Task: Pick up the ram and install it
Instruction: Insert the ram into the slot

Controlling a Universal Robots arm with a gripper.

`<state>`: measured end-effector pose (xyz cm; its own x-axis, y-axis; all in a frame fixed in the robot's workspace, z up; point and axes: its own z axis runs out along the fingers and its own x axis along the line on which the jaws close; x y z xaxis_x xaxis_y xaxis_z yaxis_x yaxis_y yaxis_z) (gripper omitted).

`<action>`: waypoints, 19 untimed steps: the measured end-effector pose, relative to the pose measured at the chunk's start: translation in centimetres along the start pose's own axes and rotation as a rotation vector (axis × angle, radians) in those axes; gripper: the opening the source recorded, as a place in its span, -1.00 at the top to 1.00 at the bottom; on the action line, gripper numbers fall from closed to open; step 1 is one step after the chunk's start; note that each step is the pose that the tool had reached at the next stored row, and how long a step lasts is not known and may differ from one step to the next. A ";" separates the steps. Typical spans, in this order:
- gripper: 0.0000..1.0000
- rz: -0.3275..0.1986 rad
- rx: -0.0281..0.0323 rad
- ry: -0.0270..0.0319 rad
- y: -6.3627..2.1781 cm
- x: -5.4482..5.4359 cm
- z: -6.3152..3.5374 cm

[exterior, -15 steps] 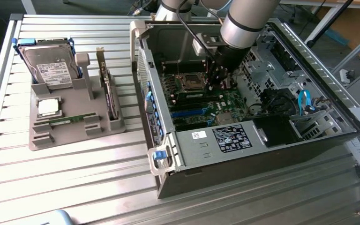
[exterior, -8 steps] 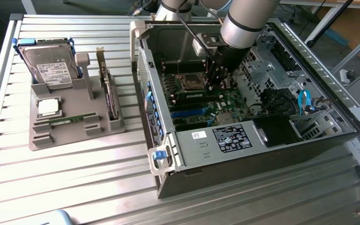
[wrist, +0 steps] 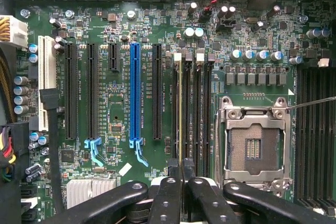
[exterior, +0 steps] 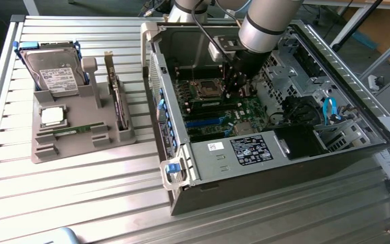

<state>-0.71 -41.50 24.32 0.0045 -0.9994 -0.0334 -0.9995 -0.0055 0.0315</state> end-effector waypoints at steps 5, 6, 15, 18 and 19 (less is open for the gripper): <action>0.76 0.000 0.0003 0.0001 0.00 0.0 0.01; 0.76 0.000 0.0004 0.0001 0.00 0.0 0.01; 0.76 0.000 0.0116 0.0000 0.04 0.0 0.05; 0.76 0.000 0.0122 0.0001 0.09 0.0 0.04; 0.76 0.000 0.0125 0.0001 0.09 0.0 0.05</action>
<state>-0.81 -41.50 24.28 0.0049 -0.9994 -0.0333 -0.9998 -0.0056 0.0191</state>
